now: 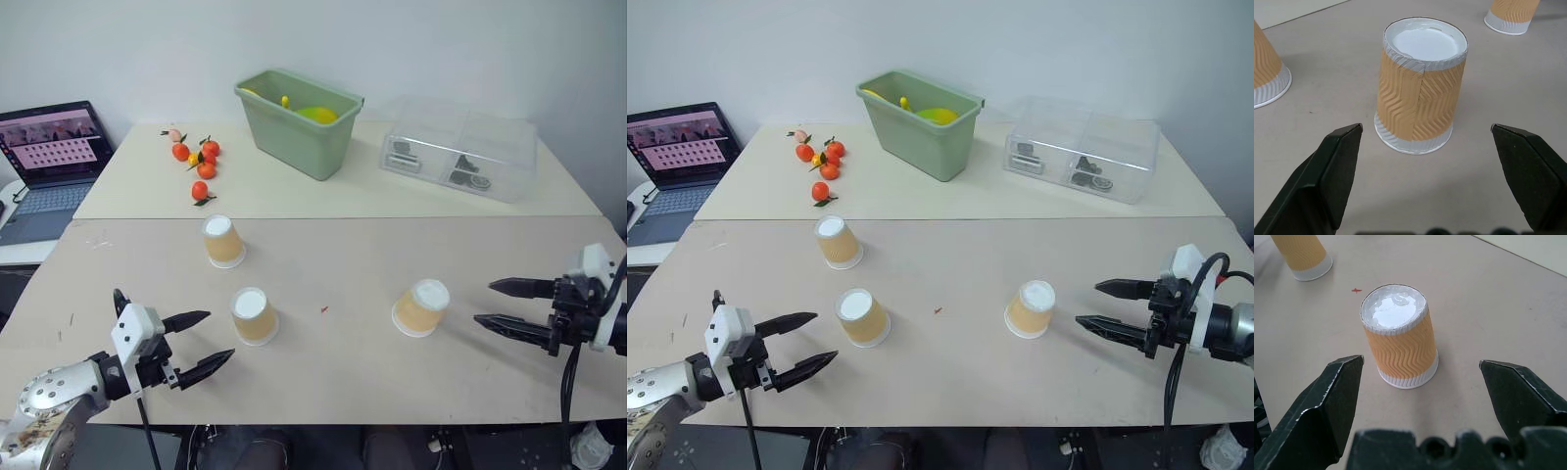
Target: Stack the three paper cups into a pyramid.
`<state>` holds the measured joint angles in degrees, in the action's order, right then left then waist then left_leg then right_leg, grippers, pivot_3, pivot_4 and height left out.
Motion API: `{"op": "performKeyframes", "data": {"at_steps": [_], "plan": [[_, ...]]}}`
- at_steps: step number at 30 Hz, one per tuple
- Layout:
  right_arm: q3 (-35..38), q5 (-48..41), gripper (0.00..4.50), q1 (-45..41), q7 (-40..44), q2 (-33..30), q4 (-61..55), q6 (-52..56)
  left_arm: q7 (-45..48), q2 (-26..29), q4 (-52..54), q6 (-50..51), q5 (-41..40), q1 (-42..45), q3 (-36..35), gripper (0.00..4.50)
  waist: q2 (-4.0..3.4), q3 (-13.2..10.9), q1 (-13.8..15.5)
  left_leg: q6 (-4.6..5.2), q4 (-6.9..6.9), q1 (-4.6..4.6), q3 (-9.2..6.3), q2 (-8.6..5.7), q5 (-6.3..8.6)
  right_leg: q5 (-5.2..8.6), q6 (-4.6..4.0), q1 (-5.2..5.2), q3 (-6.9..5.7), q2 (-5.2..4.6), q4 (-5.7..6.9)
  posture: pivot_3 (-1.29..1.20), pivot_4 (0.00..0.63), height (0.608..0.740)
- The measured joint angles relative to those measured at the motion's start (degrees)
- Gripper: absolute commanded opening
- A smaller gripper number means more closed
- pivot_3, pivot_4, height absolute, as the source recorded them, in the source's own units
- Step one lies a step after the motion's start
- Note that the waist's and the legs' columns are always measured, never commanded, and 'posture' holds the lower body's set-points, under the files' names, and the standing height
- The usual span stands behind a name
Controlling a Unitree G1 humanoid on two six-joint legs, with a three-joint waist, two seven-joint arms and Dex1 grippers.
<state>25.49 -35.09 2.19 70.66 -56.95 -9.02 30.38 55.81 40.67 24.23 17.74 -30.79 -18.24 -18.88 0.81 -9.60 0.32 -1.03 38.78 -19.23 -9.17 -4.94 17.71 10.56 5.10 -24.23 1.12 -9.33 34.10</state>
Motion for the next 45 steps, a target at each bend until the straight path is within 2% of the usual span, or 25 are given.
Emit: {"op": "performKeyframes", "data": {"at_steps": [8,12,19,24,35,45], "plan": [[0.28,-0.25,4.47,0.28,0.29,0.00,0.15,0.07,-1.61,-0.48,-1.05,-1.07,2.35,3.21,2.17,4.50,0.00,0.00,0.16,0.00,0.01,0.01,0.01,0.00,0.00,-0.02,-0.01,0.00,0.00,0.01,0.00,0.00,0.150,0.738],[3.78,-6.19,4.47,-1.38,0.07,0.30,-2.28,2.59,-1.73,-0.61,-3.26,-2.67,3.74,5.29,3.33,4.50,-0.01,0.00,0.06,0.00,0.00,0.00,0.01,0.01,0.00,-0.06,-0.06,-0.01,0.00,0.01,-0.01,0.00,0.150,0.738],[5.93,-19.07,4.47,-5.23,-3.93,2.09,-15.51,7.67,-1.19,-0.66,-6.32,-3.12,4.27,9.26,6.00,4.50,0.02,0.01,0.30,0.00,0.02,-0.02,-0.01,0.04,0.00,-0.08,-0.03,-0.01,-0.01,0.05,-0.04,0.00,0.150,0.738],[3.67,-20.05,4.47,-4.05,-5.37,2.28,-18.92,8.03,-1.12,-1.15,-7.54,-4.15,4.95,10.47,7.06,4.50,0.02,0.01,0.33,0.00,0.03,-0.03,-0.01,0.03,0.00,-0.10,-0.03,-0.03,-0.01,0.05,-0.04,0.00,0.150,0.738],[1.95,-20.07,4.47,-4.81,-7.04,2.60,-18.00,8.01,-1.46,-2.15,-7.64,-4.92,5.47,14.22,9.28,4.50,0.02,0.01,0.22,0.00,0.05,-0.01,0.00,0.03,0.00,-0.12,-0.04,-0.02,-0.01,0.05,-0.04,0.00,0.150,0.738],[0.74,-19.97,4.47,-5.90,-7.36,2.60,-17.46,7.97,-5.05,-6.20,-7.65,-2.30,4.67,19.70,12.09,4.50,0.03,0.01,0.20,-0.01,0.07,-0.02,0.00,0.02,-0.01,-0.15,-0.05,-0.03,0.00,0.05,-0.04,0.00,0.150,0.738]]}}
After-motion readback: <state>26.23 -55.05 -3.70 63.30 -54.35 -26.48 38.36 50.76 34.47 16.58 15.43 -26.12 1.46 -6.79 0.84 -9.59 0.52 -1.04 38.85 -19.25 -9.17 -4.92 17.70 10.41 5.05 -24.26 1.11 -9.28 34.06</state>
